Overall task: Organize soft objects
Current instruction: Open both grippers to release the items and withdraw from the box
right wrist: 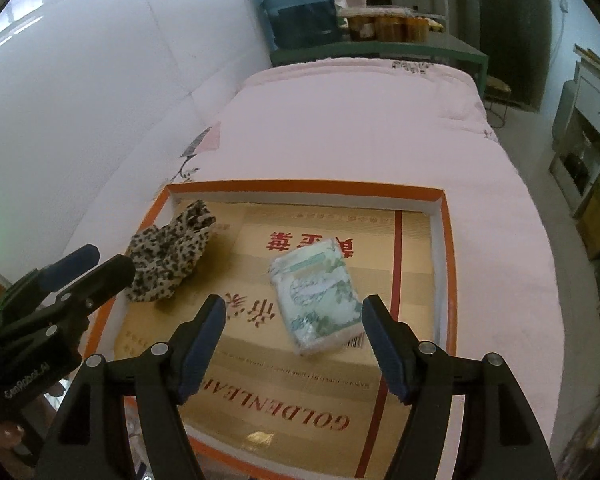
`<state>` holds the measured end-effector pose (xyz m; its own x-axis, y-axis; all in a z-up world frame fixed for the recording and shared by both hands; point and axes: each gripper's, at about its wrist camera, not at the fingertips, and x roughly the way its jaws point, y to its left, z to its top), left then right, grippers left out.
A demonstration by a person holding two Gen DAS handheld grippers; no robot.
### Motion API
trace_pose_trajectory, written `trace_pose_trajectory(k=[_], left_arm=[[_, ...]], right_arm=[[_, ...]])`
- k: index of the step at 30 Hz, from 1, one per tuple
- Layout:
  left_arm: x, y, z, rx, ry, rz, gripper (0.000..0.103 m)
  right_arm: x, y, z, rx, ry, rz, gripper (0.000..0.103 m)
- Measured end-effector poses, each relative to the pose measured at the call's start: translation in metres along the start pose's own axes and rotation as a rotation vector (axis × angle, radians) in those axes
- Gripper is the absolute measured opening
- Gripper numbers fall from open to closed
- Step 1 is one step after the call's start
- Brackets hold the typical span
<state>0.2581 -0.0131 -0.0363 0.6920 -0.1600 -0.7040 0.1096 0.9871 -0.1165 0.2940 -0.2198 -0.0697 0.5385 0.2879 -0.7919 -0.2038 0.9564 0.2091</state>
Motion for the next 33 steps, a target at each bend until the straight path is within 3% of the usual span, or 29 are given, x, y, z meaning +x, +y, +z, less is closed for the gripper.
trace_pose_trajectory(k=[16,33], left_arm=[[-0.063,-0.009,-0.031,0.020,-0.061,-0.044,0.064],[-0.119,-0.010,-0.071,0.014,-0.129,-0.035,0.064]], right_arm=[[-0.060,0.029,-0.041,0.000,-0.062,-0.031,0.072],[-0.115,0.053,-0.095,-0.021,-0.137,-0.029,0.072]])
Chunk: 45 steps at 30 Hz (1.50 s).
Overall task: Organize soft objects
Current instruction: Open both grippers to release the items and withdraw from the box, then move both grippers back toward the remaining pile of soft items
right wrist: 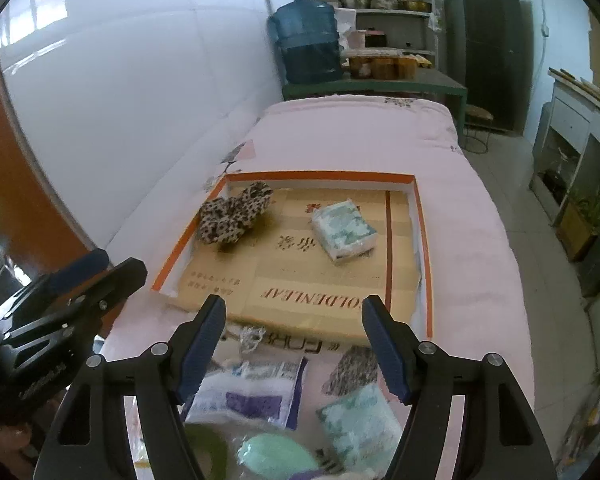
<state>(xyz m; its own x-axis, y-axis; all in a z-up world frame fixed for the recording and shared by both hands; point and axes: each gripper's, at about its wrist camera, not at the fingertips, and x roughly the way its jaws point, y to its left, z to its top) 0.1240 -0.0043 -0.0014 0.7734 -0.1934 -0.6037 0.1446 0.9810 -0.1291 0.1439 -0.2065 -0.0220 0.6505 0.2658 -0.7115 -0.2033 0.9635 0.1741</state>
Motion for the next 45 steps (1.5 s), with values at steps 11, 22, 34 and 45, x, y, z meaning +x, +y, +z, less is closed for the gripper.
trace_pose_trajectory(k=[11,22,34,45], left_arm=[[-0.025,-0.001,-0.023,-0.006,-0.019,-0.009,0.064],[-0.043,-0.001,-0.040,-0.004,-0.020,-0.022,0.064],[-0.047,0.014,-0.061,-0.052,0.012,-0.032,0.062],[-0.059,0.020,-0.075,-0.061,0.004,-0.036,0.061]], right_arm=[[-0.023,0.012,-0.031,-0.013,-0.022,-0.009,0.072],[-0.038,0.020,-0.060,-0.011,-0.030,-0.008,0.072],[-0.044,0.023,-0.085,-0.001,-0.018,-0.016,0.072],[-0.049,0.019,-0.101,0.004,-0.011,-0.031,0.072]])
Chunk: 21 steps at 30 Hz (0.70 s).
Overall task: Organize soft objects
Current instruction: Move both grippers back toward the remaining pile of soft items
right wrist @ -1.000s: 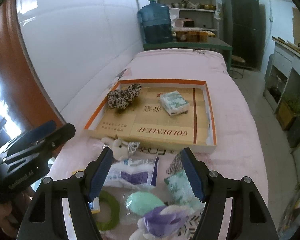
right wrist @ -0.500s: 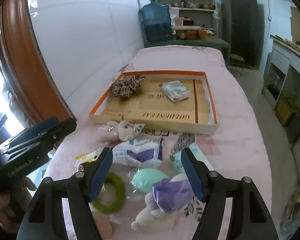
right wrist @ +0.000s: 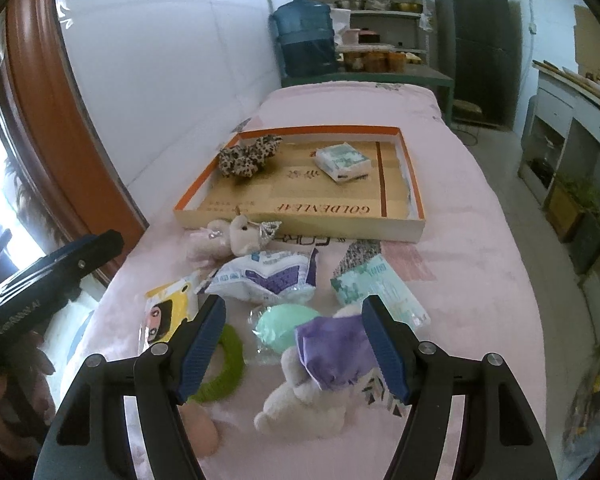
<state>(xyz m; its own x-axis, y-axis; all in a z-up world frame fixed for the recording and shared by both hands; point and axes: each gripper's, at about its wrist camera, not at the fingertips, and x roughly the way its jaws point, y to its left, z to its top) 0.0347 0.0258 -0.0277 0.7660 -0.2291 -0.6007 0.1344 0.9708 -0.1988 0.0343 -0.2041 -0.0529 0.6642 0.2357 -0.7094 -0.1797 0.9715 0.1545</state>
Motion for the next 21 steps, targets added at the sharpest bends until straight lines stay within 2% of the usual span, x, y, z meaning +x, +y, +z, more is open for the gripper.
trace_pose_trajectory(k=[4,21], left_arm=[[-0.002,-0.001,-0.004,0.001,-0.001,-0.002,0.061],[-0.006,-0.003,-0.036,-0.003,-0.010,-0.040,0.061]], right_arm=[[-0.004,-0.001,-0.010,-0.009,-0.011,-0.019,0.072],[-0.002,-0.005,-0.053,0.026,0.022,0.006,0.072]])
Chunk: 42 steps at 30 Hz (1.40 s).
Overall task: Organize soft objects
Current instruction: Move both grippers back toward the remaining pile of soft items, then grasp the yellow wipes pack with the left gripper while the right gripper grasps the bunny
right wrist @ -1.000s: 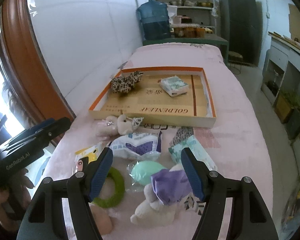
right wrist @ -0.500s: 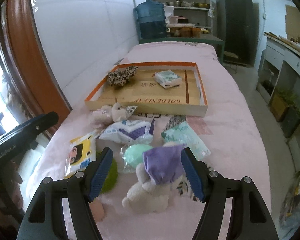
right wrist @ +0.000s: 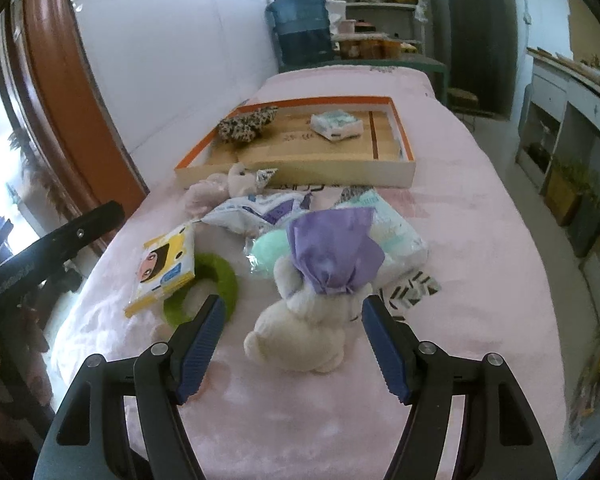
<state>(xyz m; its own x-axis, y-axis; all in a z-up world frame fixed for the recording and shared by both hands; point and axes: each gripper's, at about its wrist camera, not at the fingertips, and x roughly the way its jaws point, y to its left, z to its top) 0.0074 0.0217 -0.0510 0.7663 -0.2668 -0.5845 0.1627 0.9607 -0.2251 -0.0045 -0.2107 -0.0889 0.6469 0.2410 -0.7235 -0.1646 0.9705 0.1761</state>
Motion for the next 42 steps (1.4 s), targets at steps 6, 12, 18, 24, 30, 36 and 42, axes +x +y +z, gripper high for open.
trace_pose_trajectory(k=[6,12,18,24,30,36,42], left_arm=[[0.002,0.001,-0.008,-0.004,0.000,-0.002,0.061],[0.010,0.004,-0.014,-0.012,0.019,0.003,0.061],[0.021,0.010,-0.020,-0.030,0.041,0.012,0.061],[0.033,0.017,-0.028,-0.057,0.070,0.020,0.061],[0.046,0.025,-0.036,-0.101,0.116,0.004,0.061],[0.056,0.032,-0.038,-0.163,0.134,-0.062,0.061],[0.068,0.028,-0.036,-0.188,0.144,-0.126,0.059]], right_arm=[[0.009,-0.007,0.000,0.036,0.014,0.004,0.072],[0.021,-0.013,0.001,0.063,0.029,0.004,0.072],[0.031,-0.018,0.001,0.085,0.044,0.004,0.072],[0.037,-0.016,0.001,0.071,0.051,0.007,0.072],[0.040,-0.016,0.000,0.072,0.057,0.013,0.072],[0.042,-0.017,-0.001,0.074,0.063,0.023,0.072],[0.043,-0.018,-0.001,0.082,0.060,0.031,0.072]])
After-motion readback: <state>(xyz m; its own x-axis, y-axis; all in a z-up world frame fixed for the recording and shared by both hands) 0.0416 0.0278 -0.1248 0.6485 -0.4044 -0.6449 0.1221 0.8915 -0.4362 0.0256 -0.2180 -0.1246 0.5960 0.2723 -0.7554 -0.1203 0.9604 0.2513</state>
